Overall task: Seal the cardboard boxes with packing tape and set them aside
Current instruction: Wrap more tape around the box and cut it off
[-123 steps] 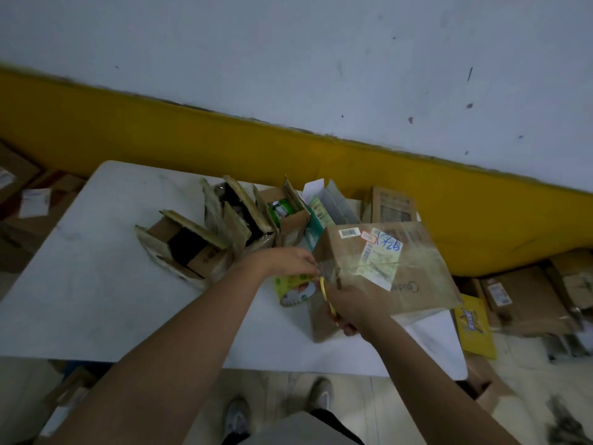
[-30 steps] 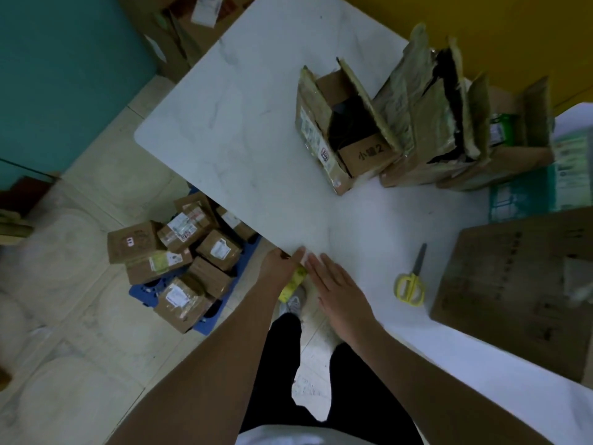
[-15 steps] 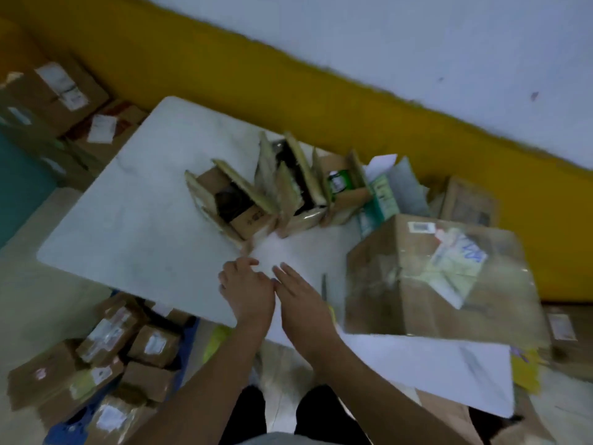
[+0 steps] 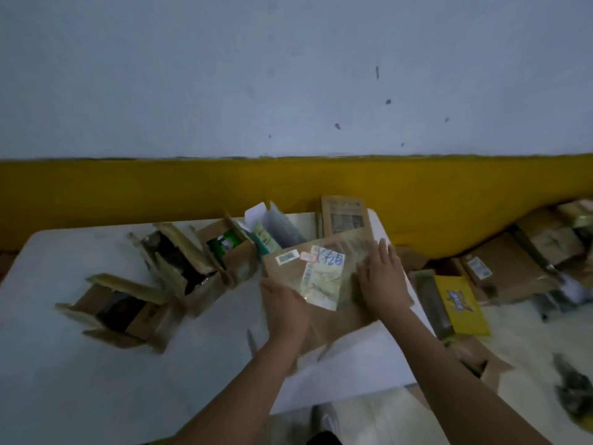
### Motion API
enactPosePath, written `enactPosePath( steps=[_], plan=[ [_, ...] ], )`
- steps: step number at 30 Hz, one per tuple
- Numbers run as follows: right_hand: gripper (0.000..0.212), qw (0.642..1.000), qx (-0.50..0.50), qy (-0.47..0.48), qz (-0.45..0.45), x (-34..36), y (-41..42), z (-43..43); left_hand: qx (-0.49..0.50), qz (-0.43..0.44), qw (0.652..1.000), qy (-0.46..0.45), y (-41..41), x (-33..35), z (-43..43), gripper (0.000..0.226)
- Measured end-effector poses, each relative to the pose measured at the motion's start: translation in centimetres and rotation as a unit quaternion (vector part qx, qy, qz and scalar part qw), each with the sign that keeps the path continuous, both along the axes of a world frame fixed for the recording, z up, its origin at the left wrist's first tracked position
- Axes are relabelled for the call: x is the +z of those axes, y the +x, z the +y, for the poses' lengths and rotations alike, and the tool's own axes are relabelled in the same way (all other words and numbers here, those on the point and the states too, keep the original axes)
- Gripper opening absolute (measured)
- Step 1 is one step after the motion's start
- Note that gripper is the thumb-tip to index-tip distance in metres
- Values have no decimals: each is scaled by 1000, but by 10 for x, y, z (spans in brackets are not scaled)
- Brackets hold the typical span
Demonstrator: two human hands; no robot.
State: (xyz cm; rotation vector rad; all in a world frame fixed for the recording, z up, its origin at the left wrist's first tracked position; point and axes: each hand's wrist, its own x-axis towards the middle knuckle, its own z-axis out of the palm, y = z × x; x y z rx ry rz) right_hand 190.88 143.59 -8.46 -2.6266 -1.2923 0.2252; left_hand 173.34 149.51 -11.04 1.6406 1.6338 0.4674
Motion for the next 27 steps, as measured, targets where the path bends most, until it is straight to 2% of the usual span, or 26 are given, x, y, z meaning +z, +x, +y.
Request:
enactPosePath(
  steps=[3, 4, 7, 12, 14, 16, 19, 21, 24, 27],
  plan=[
    [73, 989, -58, -47, 128, 3, 28, 0, 13, 19, 1000, -2, 8, -2, 1, 54],
    [75, 986, -69, -56, 144, 7, 33, 2, 17, 17, 1000, 3, 10, -4, 3, 53],
    [66, 982, -69, -59, 164, 11, 45, 4, 25, -6, 999, 23, 10, -9, 7, 56],
    [55, 960, -50, -1, 275, -1, 59, -5, -8, -75, 996, 42, 2, -18, 7, 65],
    [54, 957, -41, 4, 287, -4, 63, -5, -13, -97, 994, 48, 0, -17, 6, 68],
    [54, 954, -43, 17, 297, -5, 64, -5, -11, -109, 993, 37, 1, -13, 6, 80],
    [73, 954, -36, 25, 296, -9, 61, -6, -6, -102, 995, 20, 4, -9, 7, 104],
    [85, 960, -44, 10, 275, -13, 60, -3, -7, -111, 994, 11, 4, -11, 9, 96],
    [69, 962, -56, 40, 264, -20, 63, -1, -18, -121, 992, 4, 0, -13, 7, 77],
    [58, 965, -45, 41, 255, -21, 62, -4, -6, -132, 991, -9, -1, -10, 4, 75]
  ],
)
